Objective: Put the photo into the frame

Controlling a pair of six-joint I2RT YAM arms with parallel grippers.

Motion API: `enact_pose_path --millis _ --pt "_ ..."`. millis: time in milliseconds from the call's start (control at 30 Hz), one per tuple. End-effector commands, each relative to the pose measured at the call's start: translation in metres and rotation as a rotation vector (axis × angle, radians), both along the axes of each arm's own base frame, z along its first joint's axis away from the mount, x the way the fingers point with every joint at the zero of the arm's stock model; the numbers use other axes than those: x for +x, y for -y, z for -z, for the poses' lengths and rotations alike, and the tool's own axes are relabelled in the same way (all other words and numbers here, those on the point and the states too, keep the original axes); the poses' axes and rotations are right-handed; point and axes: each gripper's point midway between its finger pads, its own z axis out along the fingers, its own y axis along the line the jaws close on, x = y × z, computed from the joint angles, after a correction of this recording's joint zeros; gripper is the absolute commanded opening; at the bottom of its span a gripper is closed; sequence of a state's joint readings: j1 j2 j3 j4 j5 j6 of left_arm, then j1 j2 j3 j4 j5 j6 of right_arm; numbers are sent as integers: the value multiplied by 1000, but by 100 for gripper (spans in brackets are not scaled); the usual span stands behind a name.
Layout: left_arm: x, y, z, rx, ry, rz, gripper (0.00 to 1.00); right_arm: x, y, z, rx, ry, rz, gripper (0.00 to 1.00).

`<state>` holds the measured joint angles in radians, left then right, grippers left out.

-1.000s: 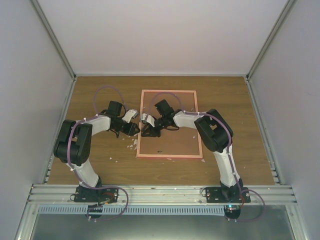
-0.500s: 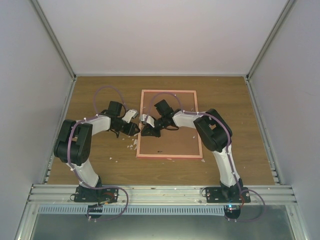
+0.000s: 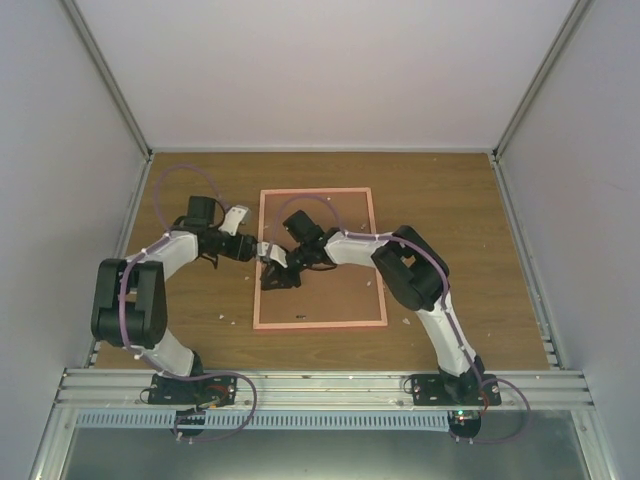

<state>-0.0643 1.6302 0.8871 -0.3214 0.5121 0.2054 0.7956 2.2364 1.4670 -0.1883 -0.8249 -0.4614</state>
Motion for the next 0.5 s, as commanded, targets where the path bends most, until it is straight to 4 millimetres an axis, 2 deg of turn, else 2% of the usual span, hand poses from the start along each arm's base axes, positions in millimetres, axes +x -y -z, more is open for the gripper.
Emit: enact_pose_path --millis 0,67,133,233,300,467 --pt "10 -20 -35 29 134 -27 73 5 -19 -23 35 -64 25 35" --pt "14 -22 -51 51 198 -3 79 17 -22 -57 79 -64 52 39" --pt "17 -21 -70 64 266 27 85 29 -15 -96 132 -68 82 40" --pt "20 -17 -100 59 350 66 98 50 14 -138 169 -65 140 41" --pt "18 -6 -122 13 403 119 99 61 41 -152 165 -66 193 41" --pt "14 30 -188 7 595 221 99 89 129 -159 129 -93 397 47"
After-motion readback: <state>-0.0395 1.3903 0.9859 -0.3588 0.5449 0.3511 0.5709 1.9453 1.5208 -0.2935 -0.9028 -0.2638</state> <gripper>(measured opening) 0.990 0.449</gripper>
